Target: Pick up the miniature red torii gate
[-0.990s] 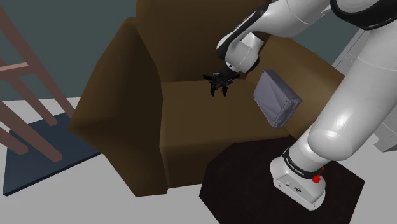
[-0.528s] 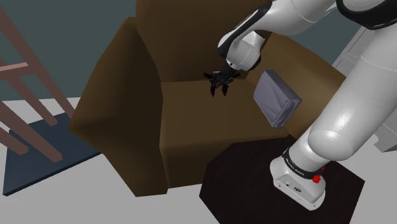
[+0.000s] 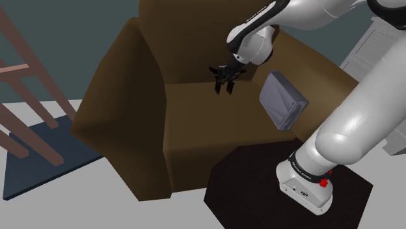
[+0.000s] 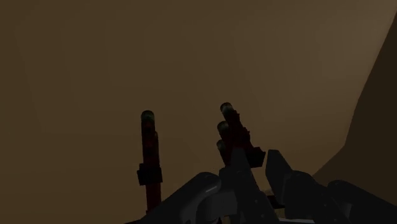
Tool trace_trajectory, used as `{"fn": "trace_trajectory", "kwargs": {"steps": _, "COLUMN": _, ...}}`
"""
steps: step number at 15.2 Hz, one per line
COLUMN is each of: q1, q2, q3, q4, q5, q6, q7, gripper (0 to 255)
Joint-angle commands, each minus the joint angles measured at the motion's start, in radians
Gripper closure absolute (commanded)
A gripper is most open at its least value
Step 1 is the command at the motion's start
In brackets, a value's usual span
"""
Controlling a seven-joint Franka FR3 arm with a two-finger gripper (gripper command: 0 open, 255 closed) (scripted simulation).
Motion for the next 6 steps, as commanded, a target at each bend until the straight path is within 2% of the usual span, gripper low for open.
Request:
{"fn": "trace_trajectory", "kwargs": {"steps": 1, "q1": -0.003, "q2": -0.027, "q3": -0.006, "q4": -0.002, "q5": -0.041, "q6": -0.020, "q7": 0.035, "gripper": 255}}
{"fn": "trace_trajectory", "kwargs": {"steps": 4, "q1": -0.007, "q2": -0.061, "q3": -0.009, "q4": 0.001, "q5": -0.095, "q6": -0.050, "q7": 0.084, "gripper": 255}}
{"fn": "trace_trajectory", "kwargs": {"steps": 6, "q1": -0.008, "q2": -0.063, "q3": -0.009, "q4": 0.001, "q5": -0.098, "q6": -0.052, "q7": 0.086, "gripper": 255}}
